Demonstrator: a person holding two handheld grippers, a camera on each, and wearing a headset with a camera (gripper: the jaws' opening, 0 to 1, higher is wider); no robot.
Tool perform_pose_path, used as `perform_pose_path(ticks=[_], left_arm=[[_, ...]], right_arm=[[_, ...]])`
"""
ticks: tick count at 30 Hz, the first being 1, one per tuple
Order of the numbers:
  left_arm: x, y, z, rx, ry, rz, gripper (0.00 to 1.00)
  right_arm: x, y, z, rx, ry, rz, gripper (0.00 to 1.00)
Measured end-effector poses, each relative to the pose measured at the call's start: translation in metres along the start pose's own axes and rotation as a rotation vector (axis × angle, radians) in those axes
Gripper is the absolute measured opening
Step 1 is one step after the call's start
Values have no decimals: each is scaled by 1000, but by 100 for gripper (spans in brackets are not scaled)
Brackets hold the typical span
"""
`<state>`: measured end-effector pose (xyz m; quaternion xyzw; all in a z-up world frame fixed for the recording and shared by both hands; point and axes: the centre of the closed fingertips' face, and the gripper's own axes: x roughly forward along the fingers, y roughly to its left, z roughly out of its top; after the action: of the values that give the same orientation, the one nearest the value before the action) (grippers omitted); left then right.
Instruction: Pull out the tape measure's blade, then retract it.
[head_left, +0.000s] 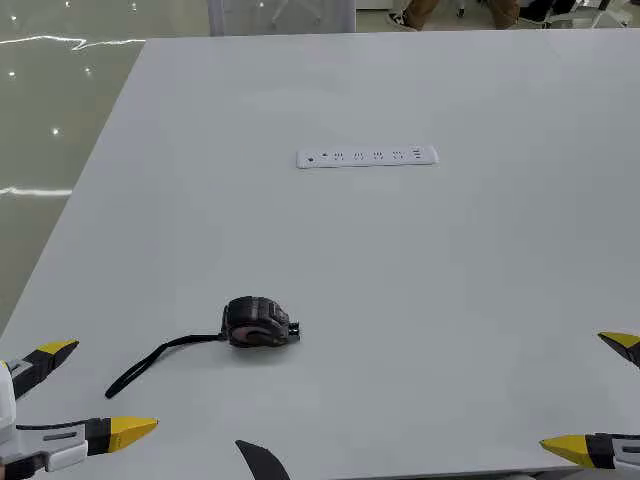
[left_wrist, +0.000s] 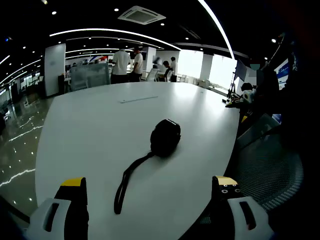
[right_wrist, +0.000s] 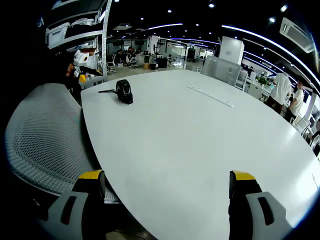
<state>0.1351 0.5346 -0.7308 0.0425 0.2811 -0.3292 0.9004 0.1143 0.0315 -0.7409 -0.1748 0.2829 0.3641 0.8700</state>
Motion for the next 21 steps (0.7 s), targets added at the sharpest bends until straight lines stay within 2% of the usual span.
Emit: perform_pose_path(ticks=[9,13,21], left_arm=[[3,-5,5,-4,-10,-8,100],[5,-10,3,-2,-7,-13,100],[4,-11,3,-10,-7,-13,100]], right_arm=[[-6,-4,-1,9,3,-14,100],[-5,-4,-3,16,12,-10,100],[-4,-5,-3,18,10,-10,100]])
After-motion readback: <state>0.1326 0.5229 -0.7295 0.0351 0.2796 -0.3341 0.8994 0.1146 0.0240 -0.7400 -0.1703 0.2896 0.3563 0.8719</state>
